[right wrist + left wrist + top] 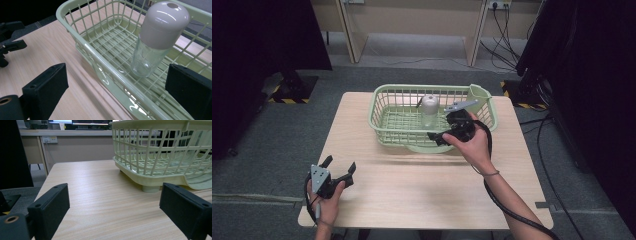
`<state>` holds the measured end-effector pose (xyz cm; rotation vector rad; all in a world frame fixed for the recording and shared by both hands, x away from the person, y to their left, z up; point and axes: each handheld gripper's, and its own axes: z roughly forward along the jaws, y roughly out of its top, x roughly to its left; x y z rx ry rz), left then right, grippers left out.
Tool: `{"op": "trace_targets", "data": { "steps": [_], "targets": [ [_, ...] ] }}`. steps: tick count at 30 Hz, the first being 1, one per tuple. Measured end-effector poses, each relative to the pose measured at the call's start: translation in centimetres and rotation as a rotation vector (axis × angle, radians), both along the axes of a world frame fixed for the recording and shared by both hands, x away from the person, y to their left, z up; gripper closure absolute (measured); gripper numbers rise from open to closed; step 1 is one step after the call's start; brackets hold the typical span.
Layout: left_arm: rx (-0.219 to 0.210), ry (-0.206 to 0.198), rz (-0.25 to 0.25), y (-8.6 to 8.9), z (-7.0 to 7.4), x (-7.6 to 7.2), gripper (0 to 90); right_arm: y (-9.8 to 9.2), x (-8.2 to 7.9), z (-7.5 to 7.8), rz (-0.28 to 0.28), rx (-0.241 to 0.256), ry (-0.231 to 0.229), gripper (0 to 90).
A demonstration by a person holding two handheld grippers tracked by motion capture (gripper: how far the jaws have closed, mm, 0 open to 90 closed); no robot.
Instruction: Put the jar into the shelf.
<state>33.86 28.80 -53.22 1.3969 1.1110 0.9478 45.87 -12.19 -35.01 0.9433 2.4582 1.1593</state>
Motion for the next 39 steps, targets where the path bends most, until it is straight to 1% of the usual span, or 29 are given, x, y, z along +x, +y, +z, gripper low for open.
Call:
{"op": "trace_targets", "data": {
  "steps": [4, 8, 11, 15, 19, 27, 34, 39],
  "targets": [
    [-0.003, 0.001, 0.0, 0.0, 0.0, 0.0, 8.8, -0.7, -1.0, -0.5, 0.003, 0.002, -0.002, 4.8],
    [0.007, 0.0, 0.0, 0.0, 0.0, 0.0, 8.9, -1.4, -1.8, -1.0, 0.002, 0.005, -0.001, 4.8],
    [0.0, -0.002, 0.002, 0.0, 0.0, 0.0, 8.9, -1.9, -2.3, -1.4, 0.001, 0.007, 0.001, 4.7],
    [0.003, 0.0, 0.002, 0.0, 0.0, 0.0, 8.8, -2.4, -2.8, -1.7, -0.001, 0.004, -0.002, 4.8],
    [0.002, -0.002, 0.002, 0.0, 0.0, 0.0, 8.8, -3.2, -3.5, -2.3, -0.006, 0.004, 0.005, 4.8],
    [0.003, -0.002, 0.002, 0.0, 0.0, 0.0, 8.8, -4.4, -4.3, -3.3, -0.022, -0.002, 0.01, 4.8],
    [0.003, -0.002, 0.003, 0.0, 0.0, 0.0, 8.9, -5.9, -5.1, -4.6, -0.049, -0.002, 0.03, 4.8],
    [0.006, -0.001, 0.003, 0.0, 0.0, -0.1, 8.9, -7.0, -5.6, -5.5, -0.078, -0.002, 0.032, 4.8]
  ]
}}
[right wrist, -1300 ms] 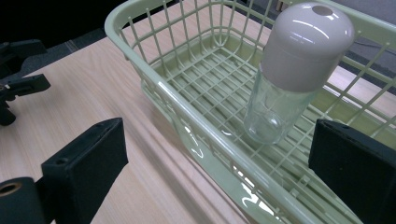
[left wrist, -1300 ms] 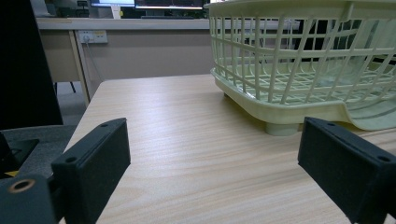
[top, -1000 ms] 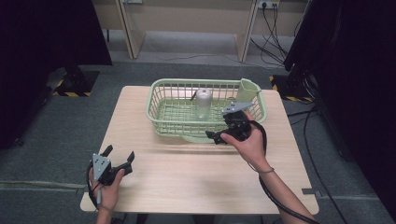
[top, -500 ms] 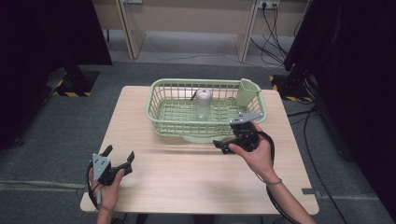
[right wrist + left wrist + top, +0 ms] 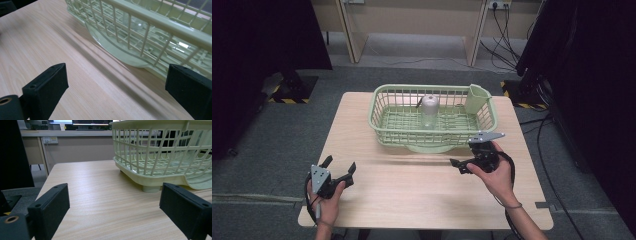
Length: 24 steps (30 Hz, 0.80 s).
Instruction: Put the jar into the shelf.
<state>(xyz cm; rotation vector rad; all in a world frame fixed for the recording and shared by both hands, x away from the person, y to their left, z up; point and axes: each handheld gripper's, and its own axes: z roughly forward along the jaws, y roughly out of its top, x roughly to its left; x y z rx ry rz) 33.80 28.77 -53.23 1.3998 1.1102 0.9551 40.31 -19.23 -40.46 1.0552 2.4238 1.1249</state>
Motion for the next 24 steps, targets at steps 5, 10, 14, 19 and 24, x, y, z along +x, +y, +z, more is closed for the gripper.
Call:
{"op": "trace_targets", "data": {
  "steps": [5, 10, 14, 19, 24],
  "targets": [
    [0.0, 0.0, 0.001, 0.0, 0.0, 0.0, 8.9, -1.1, -0.4, -0.6, -0.029, 0.0, -0.001, 4.8],
    [0.001, 0.0, 0.001, 0.0, 0.0, 0.0, 8.9, -2.3, -0.8, -1.3, -0.059, 0.014, 0.008, 4.8],
    [-0.001, 0.0, 0.001, 0.0, 0.0, 0.0, 8.9, -3.2, -1.0, -1.8, -0.082, 0.025, 0.013, 4.8],
    [0.001, 0.001, 0.002, 0.0, 0.0, 0.0, 8.9, -4.2, -1.3, -2.4, -0.109, 0.029, 0.014, 4.8],
    [0.002, -0.001, 0.002, 0.0, 0.0, 0.0, 8.9, -5.0, -1.5, -3.3, -0.131, 0.033, 0.027, 4.8]
  ]
}}
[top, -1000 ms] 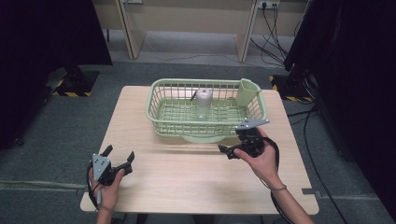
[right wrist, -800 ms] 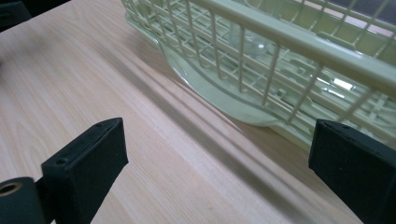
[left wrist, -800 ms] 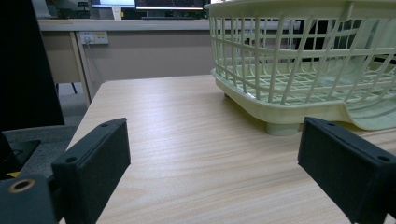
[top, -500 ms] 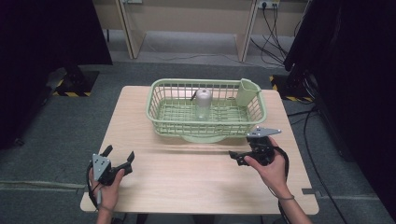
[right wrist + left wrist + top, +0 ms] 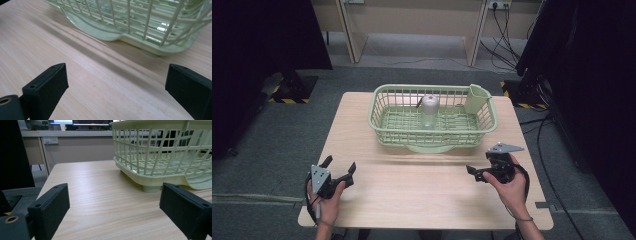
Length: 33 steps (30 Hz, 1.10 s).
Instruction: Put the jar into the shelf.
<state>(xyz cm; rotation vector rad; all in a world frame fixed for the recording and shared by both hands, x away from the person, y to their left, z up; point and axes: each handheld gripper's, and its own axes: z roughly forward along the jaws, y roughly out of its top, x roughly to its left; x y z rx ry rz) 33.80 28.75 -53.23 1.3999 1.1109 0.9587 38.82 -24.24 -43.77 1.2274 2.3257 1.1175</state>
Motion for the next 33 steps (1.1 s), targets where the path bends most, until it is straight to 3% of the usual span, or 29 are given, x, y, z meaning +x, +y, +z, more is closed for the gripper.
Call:
{"op": "trace_targets", "data": {
  "steps": [21, 33],
  "targets": [
    [-0.004, 0.0, 0.003, 0.0, 0.0, 0.0, 8.9, -2.7, -0.6, -2.9, -0.084, 0.021, 0.02, 4.8],
    [-0.004, 0.0, 0.005, 0.0, 0.0, 0.0, 8.9, -3.5, -0.4, -4.9, -0.117, 0.008, 0.047, 5.0]
  ]
}}
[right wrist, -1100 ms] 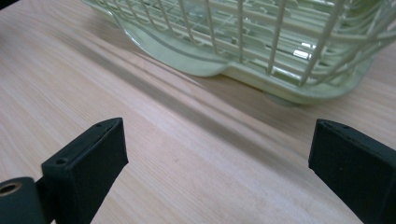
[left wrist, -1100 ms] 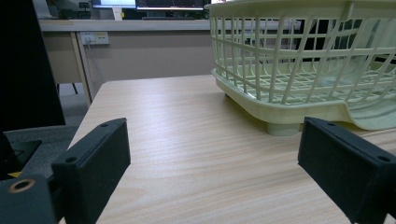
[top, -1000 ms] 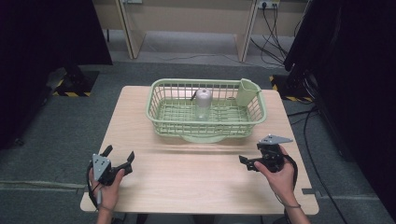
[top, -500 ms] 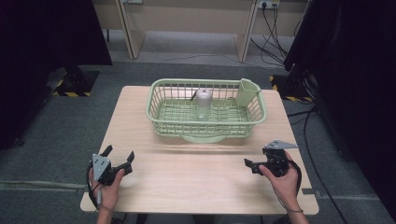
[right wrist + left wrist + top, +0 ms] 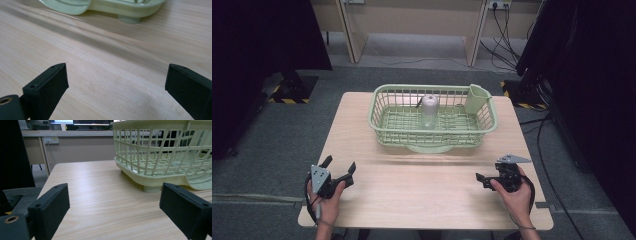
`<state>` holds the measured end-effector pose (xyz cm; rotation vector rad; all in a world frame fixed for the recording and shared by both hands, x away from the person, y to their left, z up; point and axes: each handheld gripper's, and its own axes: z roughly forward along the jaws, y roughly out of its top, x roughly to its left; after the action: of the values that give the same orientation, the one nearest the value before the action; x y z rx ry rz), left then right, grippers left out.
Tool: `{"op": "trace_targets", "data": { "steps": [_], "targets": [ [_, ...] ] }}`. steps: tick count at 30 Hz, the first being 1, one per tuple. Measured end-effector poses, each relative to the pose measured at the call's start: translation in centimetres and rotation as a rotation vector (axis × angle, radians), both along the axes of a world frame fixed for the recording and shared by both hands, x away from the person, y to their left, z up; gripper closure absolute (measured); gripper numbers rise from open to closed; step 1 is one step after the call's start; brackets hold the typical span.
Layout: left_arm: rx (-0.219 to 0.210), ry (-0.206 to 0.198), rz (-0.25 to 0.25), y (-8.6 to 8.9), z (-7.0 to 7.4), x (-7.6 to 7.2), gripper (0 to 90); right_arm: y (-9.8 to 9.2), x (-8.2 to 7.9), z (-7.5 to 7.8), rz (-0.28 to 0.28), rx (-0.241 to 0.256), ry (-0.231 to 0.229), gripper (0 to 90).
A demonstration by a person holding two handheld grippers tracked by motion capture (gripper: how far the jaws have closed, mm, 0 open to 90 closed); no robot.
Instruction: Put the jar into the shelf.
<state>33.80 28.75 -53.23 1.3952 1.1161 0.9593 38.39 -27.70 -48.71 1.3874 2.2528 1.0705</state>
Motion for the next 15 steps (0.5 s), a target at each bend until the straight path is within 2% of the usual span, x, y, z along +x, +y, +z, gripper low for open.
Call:
{"op": "trace_targets", "data": {
  "steps": [15],
  "targets": [
    [-0.001, 0.0, 0.001, 0.0, 0.0, 0.0, 8.9, -1.1, 0.0, -1.6, -0.028, 0.015, 0.012, 4.8]
  ]
}}
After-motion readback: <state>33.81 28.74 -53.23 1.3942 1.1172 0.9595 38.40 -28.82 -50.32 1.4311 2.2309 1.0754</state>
